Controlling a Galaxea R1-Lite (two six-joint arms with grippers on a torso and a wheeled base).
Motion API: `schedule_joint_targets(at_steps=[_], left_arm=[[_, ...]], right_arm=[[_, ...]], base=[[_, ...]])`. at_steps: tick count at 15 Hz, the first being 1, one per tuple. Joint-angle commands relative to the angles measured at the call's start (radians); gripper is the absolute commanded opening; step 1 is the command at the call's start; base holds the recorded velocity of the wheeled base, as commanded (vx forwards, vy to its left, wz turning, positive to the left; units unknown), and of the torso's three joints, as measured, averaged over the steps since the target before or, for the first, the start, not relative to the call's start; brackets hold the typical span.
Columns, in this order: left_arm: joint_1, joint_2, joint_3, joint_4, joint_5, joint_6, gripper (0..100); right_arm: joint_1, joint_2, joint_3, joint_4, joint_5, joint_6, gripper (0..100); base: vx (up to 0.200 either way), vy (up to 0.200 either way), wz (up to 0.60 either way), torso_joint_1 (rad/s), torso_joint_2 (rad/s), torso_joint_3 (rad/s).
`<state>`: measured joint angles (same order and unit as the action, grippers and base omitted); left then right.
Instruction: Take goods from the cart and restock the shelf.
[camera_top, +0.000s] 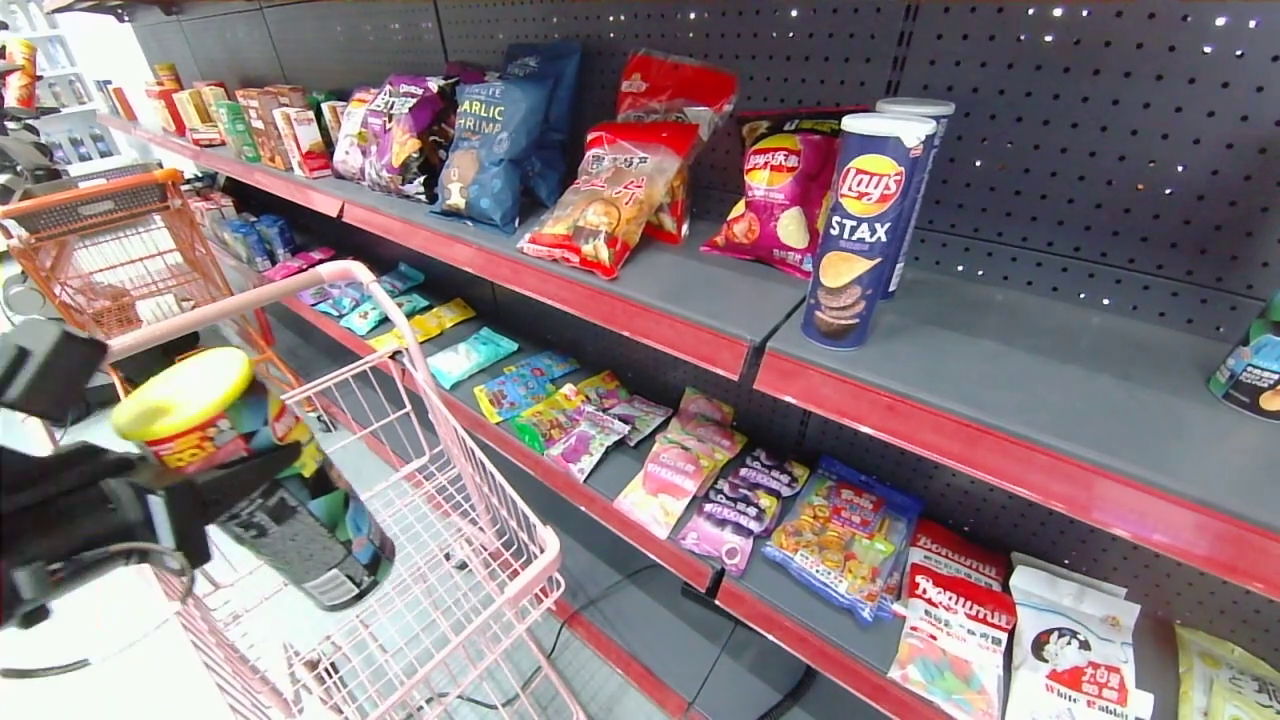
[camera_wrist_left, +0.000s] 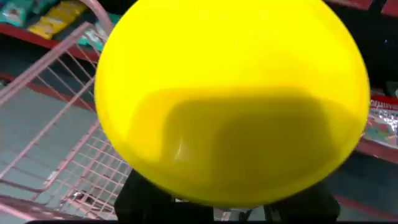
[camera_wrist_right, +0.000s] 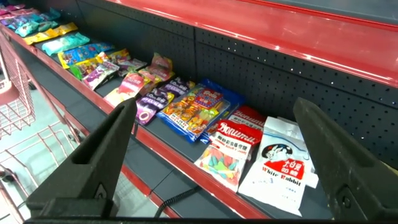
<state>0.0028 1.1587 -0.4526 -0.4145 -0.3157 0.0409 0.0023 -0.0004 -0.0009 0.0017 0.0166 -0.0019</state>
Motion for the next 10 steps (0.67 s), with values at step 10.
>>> schedule_joint_targets(at_steps=[10], left_arm=[[0.025, -0.465, -0.002, 0.144, 0.159, -0.001, 0]], right_arm=[[0.001, 0.000, -0.001, 0.000, 0.000, 0.003, 100]], base=[[0.000, 0.000, 0.00, 0.180, -0.45, -0.266]])
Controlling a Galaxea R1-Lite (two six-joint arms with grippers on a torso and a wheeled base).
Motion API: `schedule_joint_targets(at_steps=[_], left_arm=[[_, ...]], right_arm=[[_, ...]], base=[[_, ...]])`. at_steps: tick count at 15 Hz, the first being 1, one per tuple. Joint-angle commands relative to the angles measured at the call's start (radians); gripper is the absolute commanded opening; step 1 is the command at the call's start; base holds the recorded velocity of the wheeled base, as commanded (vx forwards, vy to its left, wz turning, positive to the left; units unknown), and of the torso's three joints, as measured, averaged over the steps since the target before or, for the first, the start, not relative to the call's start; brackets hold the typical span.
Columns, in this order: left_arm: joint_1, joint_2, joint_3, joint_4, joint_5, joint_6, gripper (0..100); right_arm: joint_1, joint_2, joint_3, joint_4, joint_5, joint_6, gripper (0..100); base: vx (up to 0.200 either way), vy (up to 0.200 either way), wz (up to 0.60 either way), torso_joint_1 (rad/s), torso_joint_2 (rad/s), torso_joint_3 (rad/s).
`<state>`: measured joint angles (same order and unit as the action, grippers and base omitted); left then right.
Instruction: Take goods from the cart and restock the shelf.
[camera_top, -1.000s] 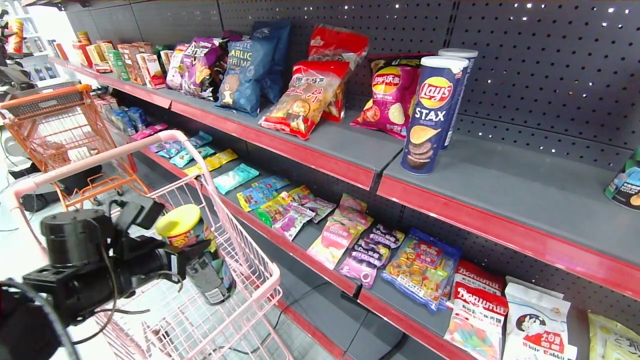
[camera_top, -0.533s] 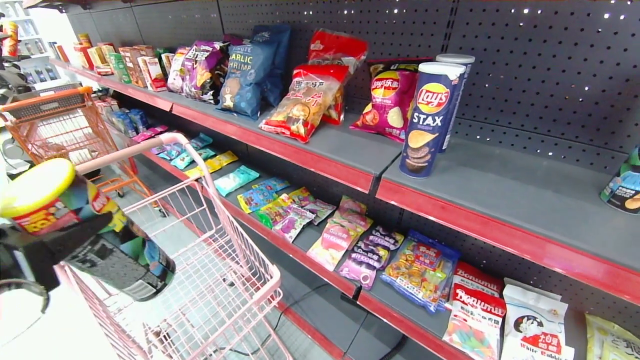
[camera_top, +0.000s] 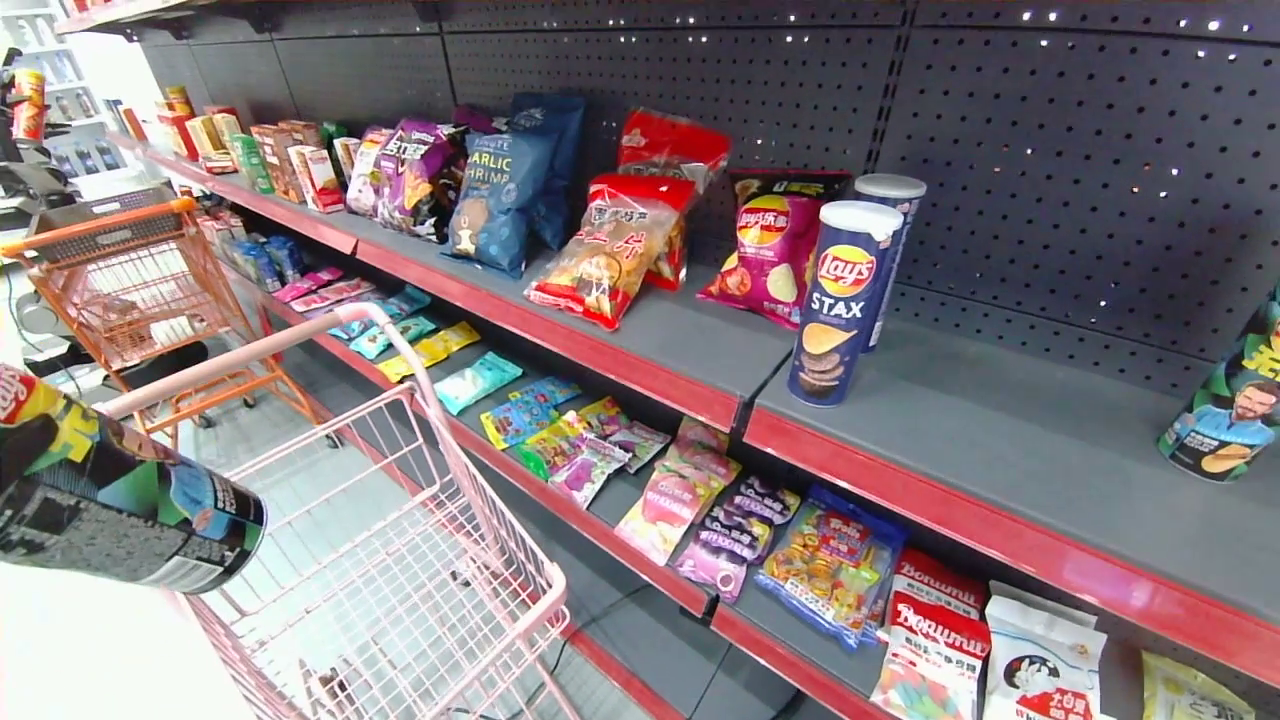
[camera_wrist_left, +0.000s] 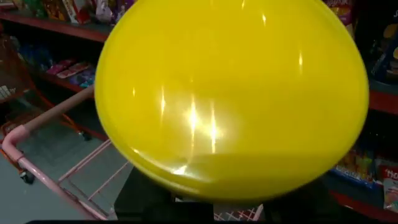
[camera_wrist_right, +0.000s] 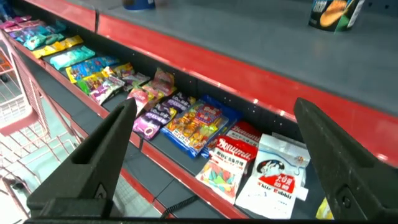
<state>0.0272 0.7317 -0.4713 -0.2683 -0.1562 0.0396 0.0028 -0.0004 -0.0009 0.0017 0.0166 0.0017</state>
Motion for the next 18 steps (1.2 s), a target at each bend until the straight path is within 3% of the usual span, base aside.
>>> schedule_joint_targets(at_steps=[1, 10, 18], left_arm=[[0.000, -0.048, 0.025, 0.000, 0.001, 0.000, 0], [0.000, -0.090, 0.102, 0.000, 0.067, -0.001, 0], [0.000, -0.140, 0.122, 0.006, 0.064, 0.006, 0]], right_arm=[[0.000, 0.000, -0.001, 0.000, 0.000, 0.000, 100], [0.000, 0.000, 0.001, 0.000, 0.000, 0.001, 100], [0.000, 0.000, 0.001, 0.000, 0.002, 0.001, 100]], base=[[0.000, 0.000, 0.00, 0.163, -0.40, -0.227], [0.000, 0.000, 0.00, 0.141, -0.32, -0.176], [0.000, 0.000, -0.60, 0.009, 0.00, -0.003]])
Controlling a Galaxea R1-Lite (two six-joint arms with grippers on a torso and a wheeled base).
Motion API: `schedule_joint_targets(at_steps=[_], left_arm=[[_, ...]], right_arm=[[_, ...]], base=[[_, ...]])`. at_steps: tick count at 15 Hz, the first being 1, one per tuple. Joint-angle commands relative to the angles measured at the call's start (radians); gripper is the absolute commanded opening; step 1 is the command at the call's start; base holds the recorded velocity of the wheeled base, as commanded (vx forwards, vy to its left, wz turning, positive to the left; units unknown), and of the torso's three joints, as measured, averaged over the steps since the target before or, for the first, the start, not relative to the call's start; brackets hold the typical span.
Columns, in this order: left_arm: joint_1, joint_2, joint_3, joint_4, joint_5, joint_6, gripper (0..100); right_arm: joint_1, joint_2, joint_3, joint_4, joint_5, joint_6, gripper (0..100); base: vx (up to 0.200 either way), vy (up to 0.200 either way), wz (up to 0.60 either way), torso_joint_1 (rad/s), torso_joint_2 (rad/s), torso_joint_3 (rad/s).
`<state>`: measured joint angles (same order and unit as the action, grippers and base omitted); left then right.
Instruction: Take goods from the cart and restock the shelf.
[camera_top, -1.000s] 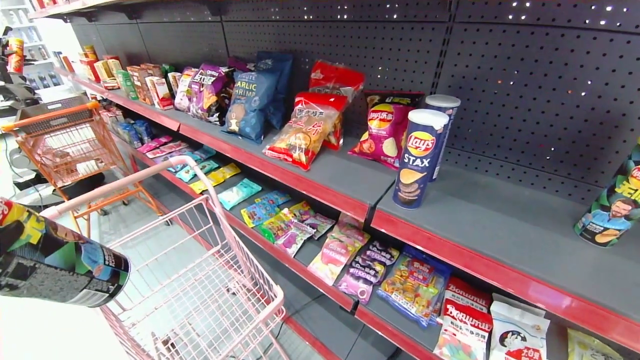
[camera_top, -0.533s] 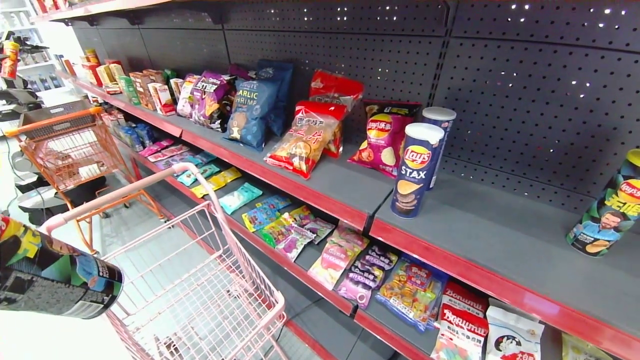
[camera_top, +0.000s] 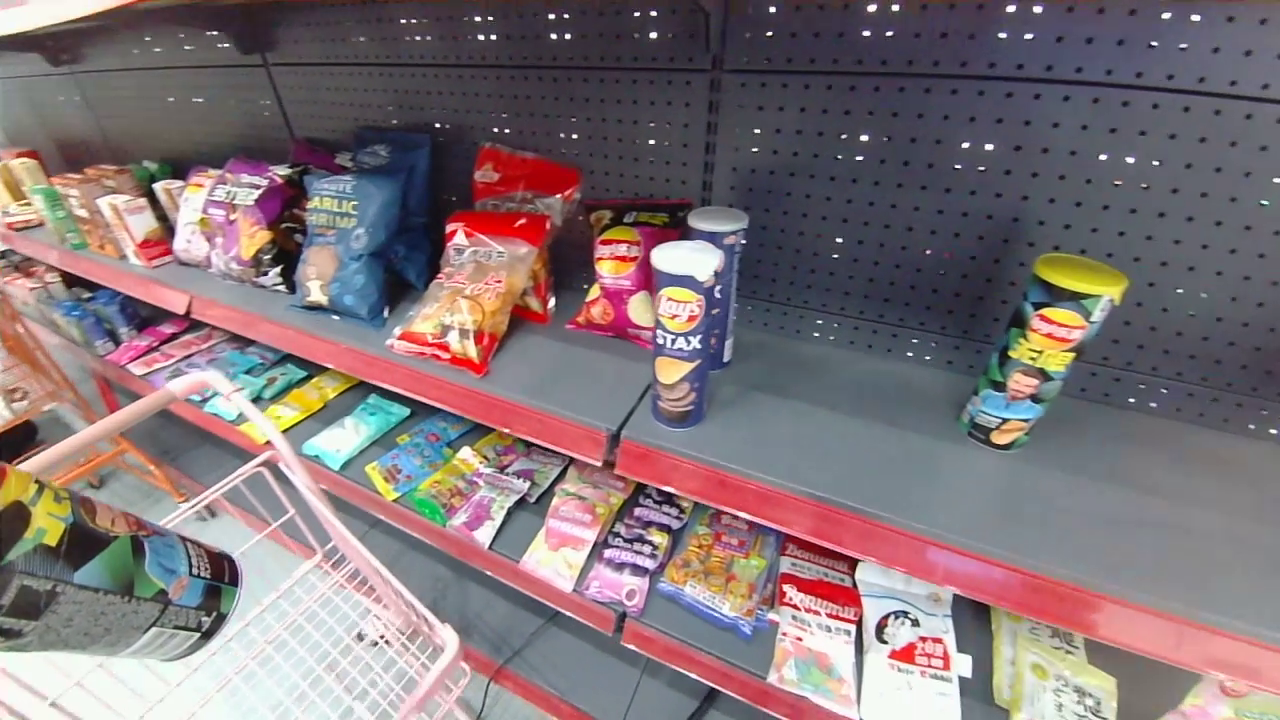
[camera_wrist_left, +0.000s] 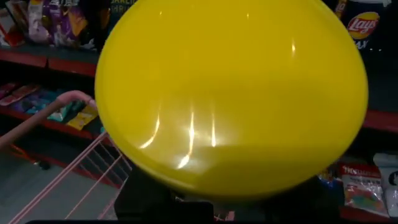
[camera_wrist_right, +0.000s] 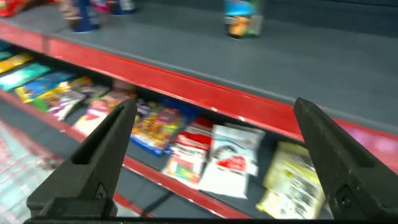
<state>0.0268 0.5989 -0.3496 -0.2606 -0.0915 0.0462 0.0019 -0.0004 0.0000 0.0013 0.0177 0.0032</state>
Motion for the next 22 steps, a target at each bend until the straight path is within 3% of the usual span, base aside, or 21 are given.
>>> schedule_joint_targets(at_steps=[1, 7, 13, 17, 18, 19, 20, 21, 22], left_arm=[[0.001, -0.013, 0.000, -0.002, -0.002, 0.000, 0], [-0.005, -0.137, -0.011, 0.158, -0.040, 0.011, 0], [-0.007, -0.145, -0.020, 0.159, -0.042, 0.014, 0], [-0.010, -0.180, -0.020, 0.208, -0.169, 0.031, 0], [-0.010, -0.185, -0.020, 0.216, -0.174, 0.037, 0], [-0.010, -0.191, -0.026, 0.255, -0.189, 0.055, 0], [-0.010, -0.179, -0.026, 0.258, -0.188, 0.058, 0], [-0.010, -0.165, -0.028, 0.258, -0.183, 0.061, 0], [-0.010, -0.143, -0.031, 0.256, -0.182, 0.066, 0]], right_arm=[[0.001, 0.000, 0.000, 0.000, 0.001, 0.000, 100], [0.001, 0.000, 0.000, 0.000, 0.001, 0.000, 100], [0.001, 0.000, 0.000, 0.000, 0.001, -0.002, 100], [-0.002, 0.011, -0.002, 0.000, 0.005, -0.006, 100], [-0.005, 0.010, -0.002, 0.000, 0.004, -0.006, 100], [0.006, 0.020, -0.054, 0.006, 0.013, -0.026, 100], [0.013, 0.208, -0.222, 0.028, 0.034, -0.009, 100], [0.032, 0.376, -0.327, 0.031, 0.082, 0.003, 100], [0.078, 0.482, -0.367, 0.026, 0.191, -0.080, 100]], base=[[0.000, 0.000, -0.60, -0.002, 0.00, -0.002], [0.000, 0.000, -0.60, 0.002, 0.00, 0.003], [0.000, 0.000, 0.00, 0.000, 0.00, 0.000], [0.000, 0.000, 0.00, 0.000, 0.00, 0.000], [0.000, 0.000, 0.00, 0.000, 0.00, 0.000], [0.000, 0.000, 0.00, 0.000, 0.00, 0.000], [0.000, 0.000, 0.00, 0.000, 0.00, 0.000], [0.000, 0.000, 0.00, 0.000, 0.00, 0.000], [0.000, 0.000, 0.00, 0.000, 0.00, 0.000]])
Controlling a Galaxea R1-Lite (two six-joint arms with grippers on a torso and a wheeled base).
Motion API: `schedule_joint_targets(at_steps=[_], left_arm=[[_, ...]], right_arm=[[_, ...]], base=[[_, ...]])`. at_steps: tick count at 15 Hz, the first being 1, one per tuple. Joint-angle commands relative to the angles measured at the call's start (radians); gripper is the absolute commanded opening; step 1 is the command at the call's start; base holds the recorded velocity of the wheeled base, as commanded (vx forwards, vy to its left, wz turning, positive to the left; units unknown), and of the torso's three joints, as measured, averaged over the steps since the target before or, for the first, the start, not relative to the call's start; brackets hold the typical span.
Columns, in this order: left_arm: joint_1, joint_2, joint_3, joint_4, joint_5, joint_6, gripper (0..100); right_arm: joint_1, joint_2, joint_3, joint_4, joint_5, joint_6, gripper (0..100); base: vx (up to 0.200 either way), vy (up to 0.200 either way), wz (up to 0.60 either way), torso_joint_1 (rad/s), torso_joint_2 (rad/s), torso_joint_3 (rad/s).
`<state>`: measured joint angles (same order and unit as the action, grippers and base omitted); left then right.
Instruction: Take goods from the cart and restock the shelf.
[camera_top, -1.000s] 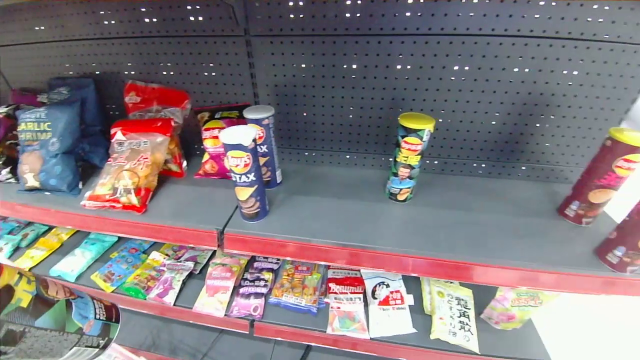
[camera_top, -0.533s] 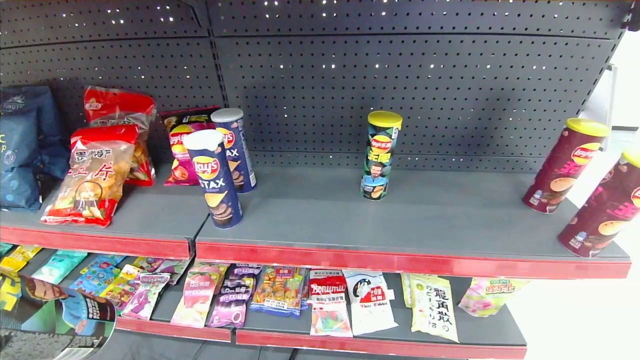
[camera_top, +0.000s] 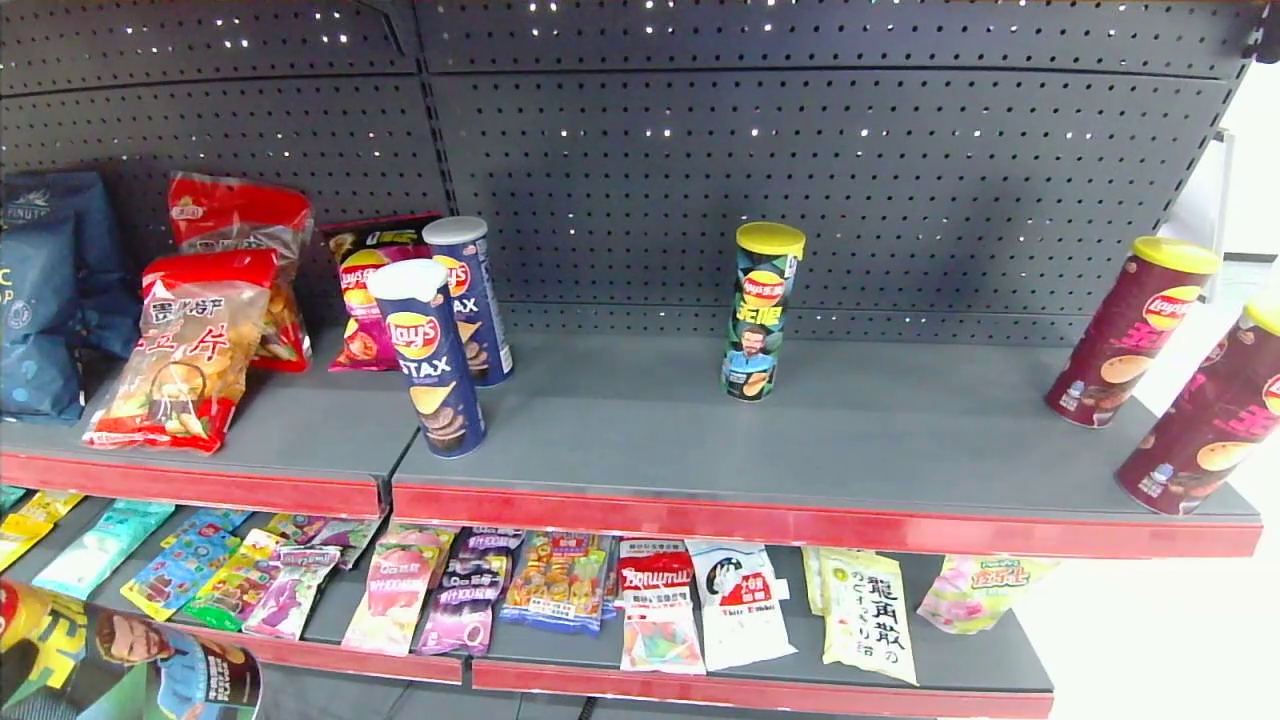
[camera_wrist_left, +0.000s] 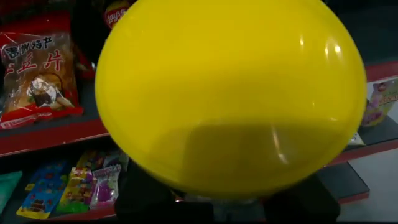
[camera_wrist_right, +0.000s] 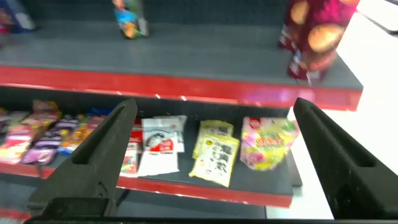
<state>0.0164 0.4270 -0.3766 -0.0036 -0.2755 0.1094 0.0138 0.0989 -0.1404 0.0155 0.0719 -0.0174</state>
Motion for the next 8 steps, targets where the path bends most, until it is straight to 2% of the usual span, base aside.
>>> schedule_joint_targets(at_steps=[1, 2, 4, 5, 8], left_arm=[[0.000, 0.059, -0.004, -0.004, 0.004, 0.023, 0], [0.004, 0.079, -0.004, -0.004, 0.012, 0.030, 0], [0.000, 0.113, -0.016, -0.006, 0.016, 0.032, 0], [0.000, 0.122, -0.021, -0.006, 0.016, 0.026, 0], [0.004, 0.121, -0.018, -0.003, 0.019, 0.024, 0]], right_arm=[[0.097, 0.548, -0.255, -0.034, 0.166, -0.128, 100], [0.115, 0.717, -0.280, -0.170, 0.166, -0.127, 100], [0.221, 1.027, -0.303, -0.519, 0.166, -0.124, 100], [0.264, 1.160, -0.320, -0.617, 0.163, -0.114, 100], [0.298, 1.450, -0.467, -0.723, 0.163, -0.107, 100]], base=[[0.000, 0.000, 0.00, 0.000, 0.00, 0.000], [0.000, 0.000, 0.00, 0.000, 0.00, 0.000], [0.000, 0.000, 0.00, 0.000, 0.00, 0.000], [0.000, 0.000, 0.00, 0.000, 0.00, 0.000], [0.000, 0.000, 0.00, 0.000, 0.00, 0.000]])
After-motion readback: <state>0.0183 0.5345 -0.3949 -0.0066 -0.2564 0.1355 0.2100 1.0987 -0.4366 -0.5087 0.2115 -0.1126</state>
